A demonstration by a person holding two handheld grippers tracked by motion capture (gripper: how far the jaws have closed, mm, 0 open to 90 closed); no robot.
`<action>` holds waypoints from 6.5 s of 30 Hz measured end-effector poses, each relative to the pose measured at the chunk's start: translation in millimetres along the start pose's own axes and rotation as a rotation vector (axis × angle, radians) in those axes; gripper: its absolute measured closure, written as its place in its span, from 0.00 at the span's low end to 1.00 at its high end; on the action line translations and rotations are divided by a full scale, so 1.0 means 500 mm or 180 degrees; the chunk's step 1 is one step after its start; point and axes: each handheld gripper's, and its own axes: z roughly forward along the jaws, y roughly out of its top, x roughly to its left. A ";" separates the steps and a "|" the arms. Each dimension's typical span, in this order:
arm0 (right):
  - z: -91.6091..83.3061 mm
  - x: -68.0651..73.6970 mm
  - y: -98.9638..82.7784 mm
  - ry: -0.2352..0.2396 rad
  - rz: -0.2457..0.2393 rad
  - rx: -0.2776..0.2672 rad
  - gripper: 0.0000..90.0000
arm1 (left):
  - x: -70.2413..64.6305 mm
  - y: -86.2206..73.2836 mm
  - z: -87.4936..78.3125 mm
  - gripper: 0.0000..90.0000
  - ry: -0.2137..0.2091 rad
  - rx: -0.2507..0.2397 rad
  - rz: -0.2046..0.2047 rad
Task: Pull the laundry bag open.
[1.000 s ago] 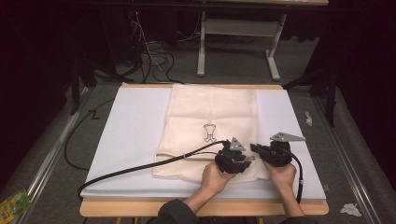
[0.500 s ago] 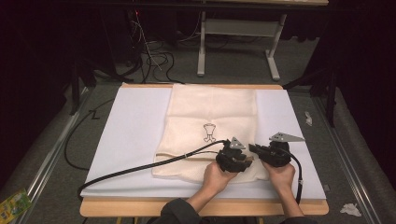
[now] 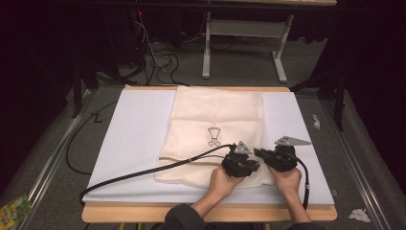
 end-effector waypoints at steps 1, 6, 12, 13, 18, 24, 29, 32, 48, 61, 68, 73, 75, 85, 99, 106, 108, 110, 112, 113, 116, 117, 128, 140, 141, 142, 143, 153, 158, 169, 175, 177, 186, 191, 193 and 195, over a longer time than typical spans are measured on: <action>0.001 -0.001 0.000 -0.0002 -0.0037 -0.0009 0.97 | 0.001 0.000 0.001 0.87 0.0008 0.0004 -0.0006; 0.002 0.001 0.000 -0.0001 -0.0006 0.0012 0.97 | 0.003 -0.002 0.006 0.91 -0.0007 0.0019 -0.0047; 0.003 -0.001 0.000 0.0003 -0.0020 -0.0002 0.97 | 0.002 -0.002 0.006 0.96 0.0016 0.0015 -0.0062; 0.002 -0.002 -0.001 -0.0011 -0.0025 0.0003 0.97 | 0.001 -0.002 0.006 0.96 0.0019 0.0017 -0.0045; 0.000 -0.006 -0.005 -0.0048 -0.0032 0.0037 0.97 | 0.000 -0.002 -0.002 0.96 0.0035 0.0051 0.0041; -0.001 -0.011 -0.008 -0.0085 -0.0054 0.0063 0.97 | 0.001 0.000 -0.007 0.97 0.0051 0.0067 0.0086; -0.005 -0.015 -0.013 -0.0080 -0.0070 0.0063 0.97 | -0.002 0.000 -0.013 0.96 0.0068 0.0076 0.0151; -0.006 -0.017 -0.015 -0.0085 -0.0063 0.0063 0.97 | -0.002 0.001 -0.020 0.97 0.0136 0.0114 0.0213; -0.015 -0.025 -0.017 -0.0086 -0.0030 0.0047 0.97 | -0.002 0.003 -0.036 0.97 0.0250 0.0187 0.0317; -0.012 -0.027 -0.017 -0.0099 -0.0050 0.0051 0.97 | 0.005 0.000 -0.055 0.97 0.0332 0.0118 0.0343; -0.009 -0.027 -0.017 -0.0106 -0.0011 0.0086 0.97 | 0.007 -0.004 -0.065 0.97 0.0357 0.0105 0.0360; -0.005 -0.031 -0.017 -0.0107 -0.0015 0.0103 0.97 | 0.010 -0.007 -0.071 0.97 0.0401 0.0095 0.0375; -0.004 -0.032 -0.017 -0.0096 -0.0007 0.0093 0.97 | 0.011 -0.009 -0.073 0.97 0.0409 0.0094 0.0383; -0.002 -0.030 -0.015 -0.0126 -0.0010 0.0141 0.97 | 0.015 -0.009 -0.084 0.97 0.0411 0.0087 0.0383; 0.001 -0.028 -0.016 -0.0127 -0.0035 0.0147 0.97 | 0.017 -0.011 -0.090 0.97 0.0397 0.0070 0.0368; 0.003 -0.027 -0.016 -0.0180 -0.0075 0.0155 0.97 | 0.028 -0.018 -0.095 0.97 0.0389 0.0068 0.0289; 0.003 -0.027 -0.016 -0.0172 -0.0076 0.0147 0.97 | 0.029 -0.016 -0.098 0.97 0.0389 0.0039 0.0284; 0.003 -0.026 -0.016 -0.0179 -0.0055 0.0154 0.97 | 0.030 -0.016 -0.099 0.97 0.0397 0.0044 0.0284; 0.002 -0.027 -0.015 -0.0173 -0.0058 0.0157 0.97 | 0.029 -0.016 -0.100 0.97 0.0406 0.0043 0.0293; 0.001 -0.027 -0.015 -0.0181 -0.0077 0.0160 0.97 | 0.029 -0.016 -0.102 0.97 0.0417 0.0042 0.0301; 0.001 -0.027 -0.016 -0.0199 -0.0086 0.0175 0.97 | 0.030 -0.018 -0.105 0.97 0.0444 0.0042 0.0324; 0.002 -0.029 -0.017 -0.0201 -0.0082 0.0178 0.97 | 0.031 -0.020 -0.106 0.97 0.0441 0.0031 0.0307; 0.001 -0.028 -0.015 -0.0233 -0.0103 0.0164 0.97 | 0.040 -0.023 -0.125 0.97 0.0461 -0.0001 0.0271; 0.006 -0.029 -0.018 -0.0270 -0.0069 0.0179 0.97 | 0.050 -0.033 -0.147 0.97 0.0492 -0.0043 0.0225; 0.006 -0.027 -0.017 -0.0277 -0.0080 0.0184 0.97 | 0.050 -0.033 -0.147 0.97 0.0492 -0.0043 0.0225; 0.005 -0.027 -0.016 -0.0275 -0.0090 0.0173 0.97 | 0.049 -0.033 -0.150 0.97 0.0494 -0.0057 0.0238; 0.005 -0.026 -0.015 -0.0274 -0.0082 0.0174 0.97 | 0.048 -0.034 -0.151 0.97 0.0510 -0.0059 0.0256; 0.009 -0.024 -0.014 -0.0281 -0.0123 0.0182 0.97 | 0.055 -0.038 -0.161 0.97 0.0537 -0.0066 0.0230; 0.008 -0.023 -0.011 -0.0290 -0.0125 0.0190 0.97 | 0.058 -0.040 -0.169 0.97 0.0544 -0.0090 0.0218; 0.010 -0.021 -0.011 -0.0278 -0.0130 0.0184 0.97 | 0.057 -0.041 -0.174 0.97 0.0532 -0.0089 0.0222; 0.010 -0.022 -0.011 -0.0304 -0.0128 0.0194 0.97 | 0.061 -0.046 -0.183 0.97 0.0565 -0.0115 0.0206; 0.011 -0.023 -0.012 -0.0292 -0.0111 0.0195 0.97 | 0.065 -0.047 -0.188 0.97 0.0556 -0.0116 0.0181; 0.012 -0.020 -0.010 -0.0297 -0.0133 0.0207 0.97 | 0.066 -0.049 -0.193 0.97 0.0580 -0.0133 0.0188; 0.011 -0.024 -0.010 -0.0320 -0.0144 0.0214 0.97 | 0.076 -0.055 -0.205 0.97 0.0590 -0.0146 0.0138; 0.011 -0.023 -0.009 -0.0323 -0.0138 0.0212 0.97 | 0.079 -0.057 -0.209 0.97 0.0594 -0.0144 0.0131; 0.011 -0.021 -0.007 -0.0315 -0.0155 0.0205 0.97 | 0.078 -0.056 -0.212 0.97 0.0590 -0.0148 0.0145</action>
